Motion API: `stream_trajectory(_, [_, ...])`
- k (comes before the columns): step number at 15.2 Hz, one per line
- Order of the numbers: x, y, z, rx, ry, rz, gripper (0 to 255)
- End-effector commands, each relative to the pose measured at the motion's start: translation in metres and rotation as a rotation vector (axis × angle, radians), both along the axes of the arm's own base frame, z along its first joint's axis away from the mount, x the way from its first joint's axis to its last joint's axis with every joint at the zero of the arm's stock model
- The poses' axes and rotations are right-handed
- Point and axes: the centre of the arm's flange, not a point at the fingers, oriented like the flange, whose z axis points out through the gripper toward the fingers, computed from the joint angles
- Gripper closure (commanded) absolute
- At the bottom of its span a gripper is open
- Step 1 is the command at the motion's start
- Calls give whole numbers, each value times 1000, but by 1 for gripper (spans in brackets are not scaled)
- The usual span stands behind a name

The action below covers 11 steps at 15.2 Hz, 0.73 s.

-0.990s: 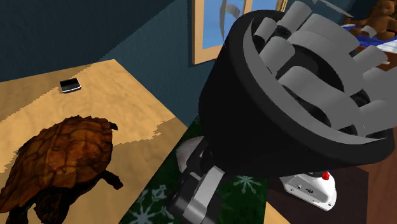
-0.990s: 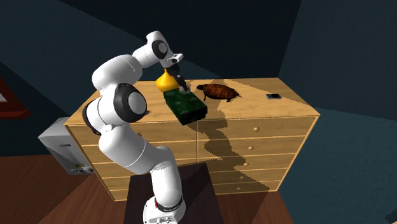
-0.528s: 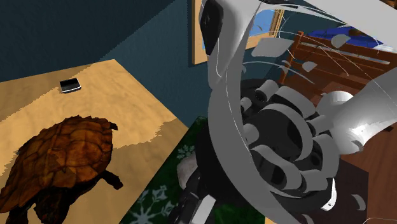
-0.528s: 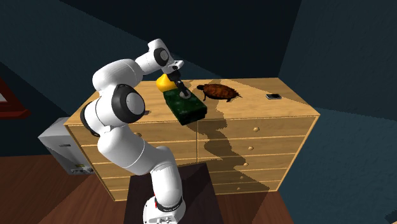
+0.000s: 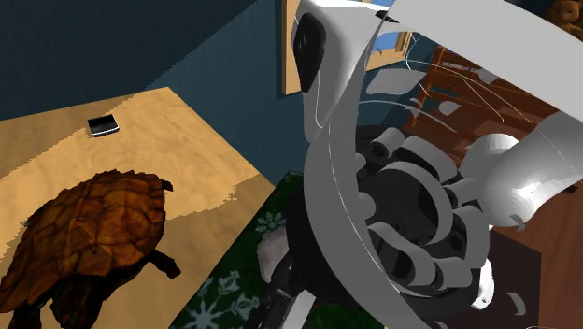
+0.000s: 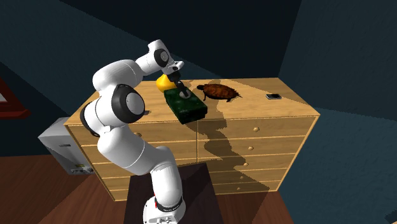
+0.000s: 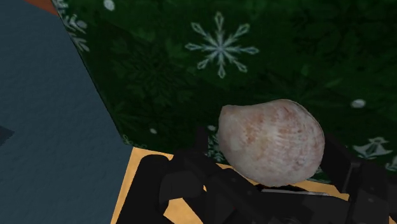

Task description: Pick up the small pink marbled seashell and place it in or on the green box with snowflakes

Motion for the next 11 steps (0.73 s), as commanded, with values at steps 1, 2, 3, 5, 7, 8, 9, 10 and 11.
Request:
stream_trajectory(1, [0, 0, -1, -1, 2, 0, 0])
stream_trajectory(2, [0, 0, -1, -1, 2, 0, 0])
stream_trajectory(3, [0, 0, -1, -1, 2, 0, 0])
stream_trajectory(5, [0, 0, -1, -1, 2, 0, 0])
stream_trajectory(7, [-11, 3, 23, -1, 2, 0, 0])
stream_trajectory(8, [-16, 5, 35, -1, 2, 0, 0])
stream_trajectory(9, [-21, 6, 44, -1, 2, 0, 0])
stream_trajectory(10, [-21, 6, 44, -1, 2, 0, 0])
stream_trajectory(11, [-21, 6, 44, -1, 2, 0, 0])
